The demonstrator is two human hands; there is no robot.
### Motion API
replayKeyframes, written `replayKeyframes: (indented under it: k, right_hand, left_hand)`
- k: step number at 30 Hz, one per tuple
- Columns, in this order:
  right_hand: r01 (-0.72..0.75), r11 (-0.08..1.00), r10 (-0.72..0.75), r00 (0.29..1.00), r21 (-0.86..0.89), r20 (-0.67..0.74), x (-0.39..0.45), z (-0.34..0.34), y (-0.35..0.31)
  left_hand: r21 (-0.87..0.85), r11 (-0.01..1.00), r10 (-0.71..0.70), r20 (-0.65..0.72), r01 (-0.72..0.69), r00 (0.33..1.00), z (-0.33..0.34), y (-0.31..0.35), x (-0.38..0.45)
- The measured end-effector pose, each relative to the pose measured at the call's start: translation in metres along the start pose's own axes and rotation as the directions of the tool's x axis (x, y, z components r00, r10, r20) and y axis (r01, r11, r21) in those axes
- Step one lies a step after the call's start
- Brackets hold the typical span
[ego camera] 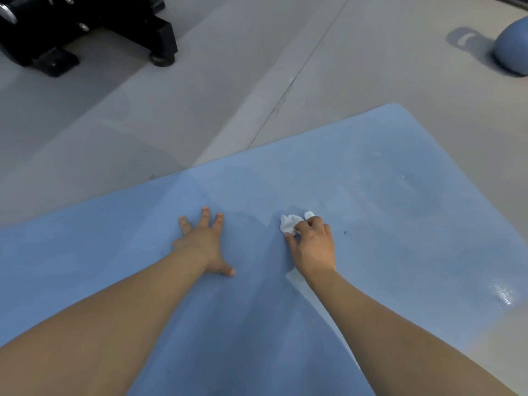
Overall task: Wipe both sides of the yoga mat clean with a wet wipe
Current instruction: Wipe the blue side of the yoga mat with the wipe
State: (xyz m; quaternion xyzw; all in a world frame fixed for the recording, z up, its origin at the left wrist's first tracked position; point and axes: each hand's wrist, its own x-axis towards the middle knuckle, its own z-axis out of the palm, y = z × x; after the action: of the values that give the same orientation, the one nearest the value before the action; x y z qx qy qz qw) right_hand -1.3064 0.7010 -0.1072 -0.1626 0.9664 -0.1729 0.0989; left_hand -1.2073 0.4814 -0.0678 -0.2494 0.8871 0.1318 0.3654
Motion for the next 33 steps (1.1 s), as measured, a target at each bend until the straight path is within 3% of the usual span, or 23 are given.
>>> replayKeyframes:
  k: [5,12,17,20,26,30,33]
  right_hand:
    - [-0.042,0.984,0.044,0.999,0.172,-0.009,0.008,0.002,-0.012]
    - [0.009,0.984,-0.010,1.000,0.178,0.004,0.010,0.000,-0.022]
    - [-0.059,0.994,0.050,0.994,-0.096,-0.094,0.012,0.002,-0.017]
    - [-0.165,0.986,0.166,0.986,0.032,-0.017,0.022,0.001,-0.018]
    - [-0.327,0.907,0.343,0.939,0.266,-0.015,0.039,0.007,-0.031]
    - [-0.150,0.962,0.161,0.986,0.227,-0.034,0.030,0.024,-0.074]
    - [0.214,0.955,-0.212,0.977,0.207,-0.034,0.002,0.048,-0.118]
  left_hand:
    - [0.103,0.993,0.072,-0.154,-0.056,0.986,-0.015,-0.014,0.007]
    - [0.052,0.997,0.051,0.002,-0.051,0.999,-0.024,-0.043,0.020]
    - [0.091,0.996,0.023,-0.003,-0.023,1.000,-0.031,-0.053,0.020]
    - [0.027,0.999,-0.017,0.008,0.017,1.000,-0.027,-0.056,0.026]
    - [-0.011,1.000,-0.026,0.016,0.026,1.000,-0.028,-0.054,0.029]
    - [-0.026,0.999,-0.034,0.041,0.035,0.999,-0.032,-0.051,0.026]
    - [-0.044,0.999,-0.027,0.043,0.029,0.999,-0.033,-0.052,0.026]
